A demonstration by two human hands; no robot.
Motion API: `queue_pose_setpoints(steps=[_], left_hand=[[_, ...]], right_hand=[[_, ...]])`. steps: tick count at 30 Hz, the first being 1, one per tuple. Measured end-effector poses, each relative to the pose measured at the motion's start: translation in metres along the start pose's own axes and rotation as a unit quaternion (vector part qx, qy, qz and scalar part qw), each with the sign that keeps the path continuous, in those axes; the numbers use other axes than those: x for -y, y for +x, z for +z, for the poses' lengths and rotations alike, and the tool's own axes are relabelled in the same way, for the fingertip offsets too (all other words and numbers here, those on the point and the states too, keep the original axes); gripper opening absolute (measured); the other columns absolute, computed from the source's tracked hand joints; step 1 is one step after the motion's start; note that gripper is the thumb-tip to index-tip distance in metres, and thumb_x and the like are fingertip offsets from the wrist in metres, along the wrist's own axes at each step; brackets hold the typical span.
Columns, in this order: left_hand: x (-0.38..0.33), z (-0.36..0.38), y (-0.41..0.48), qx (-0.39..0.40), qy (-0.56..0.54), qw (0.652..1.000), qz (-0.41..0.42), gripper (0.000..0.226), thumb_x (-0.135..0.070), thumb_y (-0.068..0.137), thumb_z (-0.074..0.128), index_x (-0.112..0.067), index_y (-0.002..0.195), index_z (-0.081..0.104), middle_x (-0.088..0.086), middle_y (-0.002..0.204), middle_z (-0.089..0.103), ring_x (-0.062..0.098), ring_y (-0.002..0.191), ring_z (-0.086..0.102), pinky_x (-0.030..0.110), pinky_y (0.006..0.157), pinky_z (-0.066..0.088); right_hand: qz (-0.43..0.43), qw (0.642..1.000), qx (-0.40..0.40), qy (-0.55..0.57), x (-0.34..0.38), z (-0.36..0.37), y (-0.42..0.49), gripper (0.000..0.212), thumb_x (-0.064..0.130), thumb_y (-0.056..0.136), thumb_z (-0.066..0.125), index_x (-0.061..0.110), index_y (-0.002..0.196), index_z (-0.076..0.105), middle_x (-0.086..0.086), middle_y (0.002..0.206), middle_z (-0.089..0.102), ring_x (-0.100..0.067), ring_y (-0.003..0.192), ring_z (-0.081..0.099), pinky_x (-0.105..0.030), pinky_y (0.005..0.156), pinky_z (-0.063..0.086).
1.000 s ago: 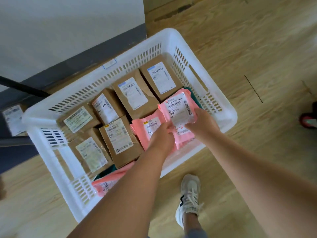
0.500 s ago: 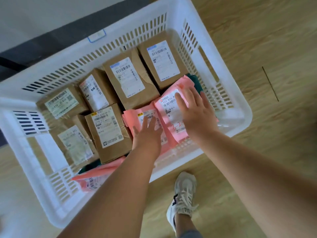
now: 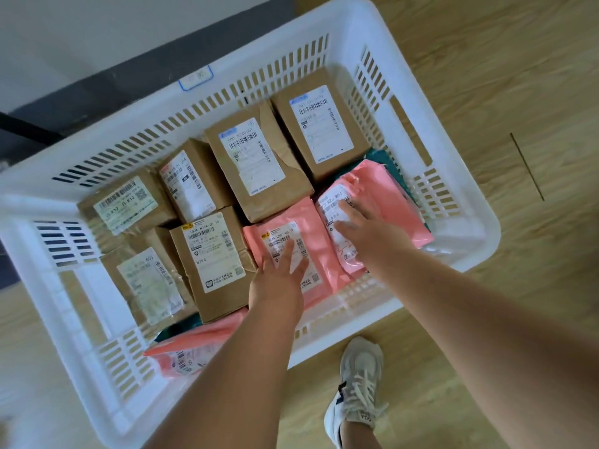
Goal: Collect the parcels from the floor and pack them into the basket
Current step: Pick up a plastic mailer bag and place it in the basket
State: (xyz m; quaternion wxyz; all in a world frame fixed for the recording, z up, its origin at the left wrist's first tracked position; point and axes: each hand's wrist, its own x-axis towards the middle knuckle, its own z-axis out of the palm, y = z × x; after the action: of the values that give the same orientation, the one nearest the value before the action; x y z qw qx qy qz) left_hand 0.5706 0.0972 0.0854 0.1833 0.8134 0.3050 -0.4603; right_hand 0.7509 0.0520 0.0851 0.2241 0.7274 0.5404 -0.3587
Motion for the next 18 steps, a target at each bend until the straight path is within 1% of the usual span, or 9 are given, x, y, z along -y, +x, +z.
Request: queue_pose_setpoints(steps=[2,5,7,8,10,12,13,15,18], left_hand=[[0.000,-0.001,0.002,0.009,-0.001,1.000,-0.005,0.083,-0.011,0.096,0.046,-0.035,0.154,-0.008,0.000,0.155,-0.035,0.036,0.148,-0.002,0.043,0.112,0.031],[0.003,-0.001,0.002,0.006,0.017,1.000,-0.002,0.084,-0.013,0.095,0.049,-0.035,0.154,-0.007,0.001,0.156,-0.033,0.037,0.148,0.003,0.043,0.107,0.038],[0.004,-0.005,-0.002,-0.001,0.031,1.000,0.008,0.083,-0.015,0.095,0.052,-0.034,0.155,-0.003,0.003,0.157,-0.031,0.038,0.147,0.007,0.044,0.109,0.036],[0.003,-0.007,-0.004,-0.008,0.037,0.999,0.014,0.082,-0.016,0.095,0.052,-0.033,0.155,-0.002,0.004,0.158,-0.029,0.039,0.147,0.009,0.044,0.111,0.032],[0.003,-0.010,-0.009,-0.022,0.034,0.999,0.023,0.081,-0.013,0.095,0.051,-0.032,0.155,0.000,0.004,0.159,-0.027,0.038,0.147,0.007,0.046,0.113,0.028],[0.002,-0.013,-0.018,-0.029,0.018,0.999,0.025,0.082,-0.010,0.094,0.052,-0.033,0.155,0.001,0.003,0.159,-0.025,0.037,0.148,0.003,0.046,0.113,0.030],[0.001,-0.015,-0.023,-0.031,0.012,0.999,0.026,0.083,-0.010,0.093,0.053,-0.032,0.155,0.001,0.003,0.160,-0.024,0.036,0.148,0.004,0.045,0.112,0.033],[0.002,-0.023,-0.036,-0.036,0.007,0.999,0.033,0.085,-0.009,0.092,0.054,-0.030,0.156,0.001,0.003,0.160,-0.023,0.035,0.148,0.005,0.044,0.110,0.035],[0.005,-0.038,-0.052,-0.054,-0.004,0.998,0.033,0.088,-0.005,0.090,0.054,-0.026,0.156,0.000,0.005,0.161,-0.021,0.035,0.149,0.000,0.047,0.113,0.031]], right_hand=[[0.006,1.000,0.010,0.002,0.009,0.002,0.004,0.078,-0.004,0.087,0.053,0.025,0.152,0.020,0.011,0.159,-0.021,-0.020,0.146,-0.022,-0.041,0.087,0.055],[0.003,1.000,0.019,-0.006,0.012,0.006,0.005,0.089,-0.006,0.084,0.057,0.023,0.154,0.012,0.010,0.158,-0.024,-0.021,0.145,-0.025,-0.044,0.087,0.056],[-0.003,1.000,0.027,-0.007,0.012,0.002,0.000,0.091,-0.005,0.083,0.059,0.023,0.155,0.010,0.009,0.158,-0.025,-0.022,0.145,-0.025,-0.046,0.092,0.053],[-0.006,1.000,0.028,-0.007,0.012,-0.001,-0.003,0.090,-0.004,0.083,0.059,0.022,0.154,0.012,0.008,0.159,-0.024,-0.022,0.145,-0.025,-0.046,0.098,0.050],[-0.010,1.000,0.028,-0.006,0.014,-0.007,-0.010,0.085,-0.004,0.085,0.057,0.021,0.154,0.015,0.006,0.160,-0.020,-0.021,0.146,-0.022,-0.047,0.111,0.032],[-0.015,1.000,0.015,-0.008,0.019,-0.011,-0.022,0.083,-0.003,0.086,0.054,0.023,0.154,0.015,0.003,0.161,-0.017,-0.020,0.147,-0.019,-0.047,0.120,0.010],[-0.014,1.000,0.004,-0.005,0.020,-0.011,-0.027,0.083,-0.003,0.086,0.054,0.024,0.155,0.015,0.002,0.161,-0.016,-0.020,0.147,-0.018,-0.046,0.121,0.003],[0.001,1.000,-0.015,0.019,0.023,-0.013,-0.043,0.083,-0.001,0.086,0.054,0.026,0.154,0.015,-0.001,0.162,-0.014,-0.021,0.149,-0.014,-0.044,0.121,-0.002],[0.023,0.997,-0.030,0.064,0.026,-0.019,-0.069,0.082,-0.003,0.087,0.054,0.026,0.154,0.018,-0.002,0.163,-0.008,-0.021,0.150,-0.007,-0.041,0.122,0.002]])
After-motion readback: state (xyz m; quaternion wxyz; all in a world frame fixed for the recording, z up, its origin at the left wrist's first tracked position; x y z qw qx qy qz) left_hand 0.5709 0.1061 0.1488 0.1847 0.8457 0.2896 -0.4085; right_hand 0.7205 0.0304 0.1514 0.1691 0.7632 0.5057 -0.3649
